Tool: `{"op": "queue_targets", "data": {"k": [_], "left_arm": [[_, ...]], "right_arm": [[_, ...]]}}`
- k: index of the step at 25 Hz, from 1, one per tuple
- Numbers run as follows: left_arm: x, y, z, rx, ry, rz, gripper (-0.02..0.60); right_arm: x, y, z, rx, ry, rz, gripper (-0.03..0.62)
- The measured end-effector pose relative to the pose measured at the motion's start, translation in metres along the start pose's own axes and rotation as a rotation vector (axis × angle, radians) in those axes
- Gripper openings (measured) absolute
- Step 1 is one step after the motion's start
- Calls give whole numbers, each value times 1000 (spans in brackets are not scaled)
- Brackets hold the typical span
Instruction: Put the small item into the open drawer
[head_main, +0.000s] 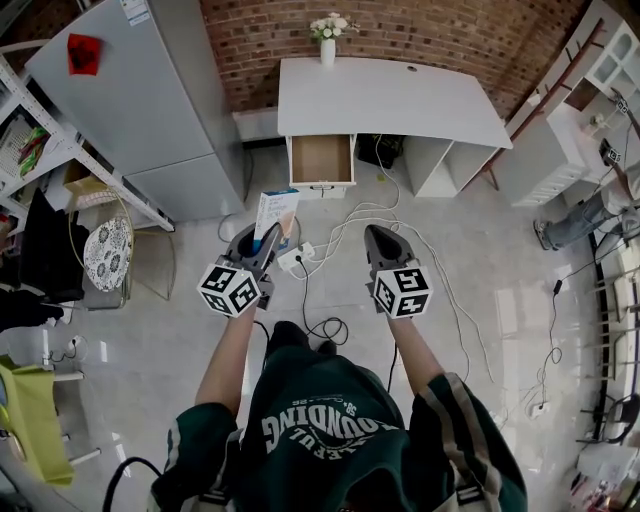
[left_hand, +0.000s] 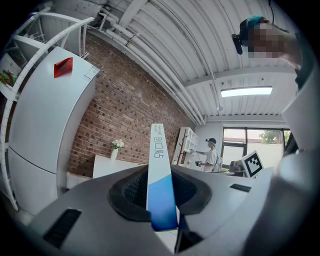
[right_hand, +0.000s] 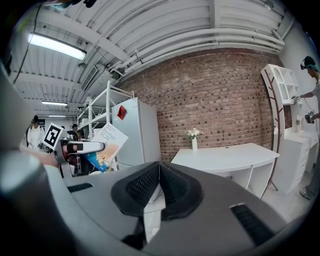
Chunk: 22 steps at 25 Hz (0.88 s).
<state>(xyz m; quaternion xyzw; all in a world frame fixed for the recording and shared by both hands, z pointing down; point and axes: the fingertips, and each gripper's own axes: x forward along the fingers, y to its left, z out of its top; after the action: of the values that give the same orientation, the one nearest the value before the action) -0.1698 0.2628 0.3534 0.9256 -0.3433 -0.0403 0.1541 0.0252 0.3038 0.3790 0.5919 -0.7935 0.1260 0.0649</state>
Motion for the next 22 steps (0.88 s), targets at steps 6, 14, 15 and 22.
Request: {"op": "queue_targets", "data": {"k": [6,14,15,22], "left_arm": [[6,-12,-6,-1,7,-9,87],[18,-3,-6,-5,13,-22,87],[21,0,-6,-8,12,-23,87],[63,20,-2,-21,8,-39,87]], "right_arm": [[-7,-6,-3,9,1,8,25],[3,-11,-8,27,8,-4,25],[6,-11,-8,26,8,-4,25],[42,-32,2,15,17,-4,25]]}}
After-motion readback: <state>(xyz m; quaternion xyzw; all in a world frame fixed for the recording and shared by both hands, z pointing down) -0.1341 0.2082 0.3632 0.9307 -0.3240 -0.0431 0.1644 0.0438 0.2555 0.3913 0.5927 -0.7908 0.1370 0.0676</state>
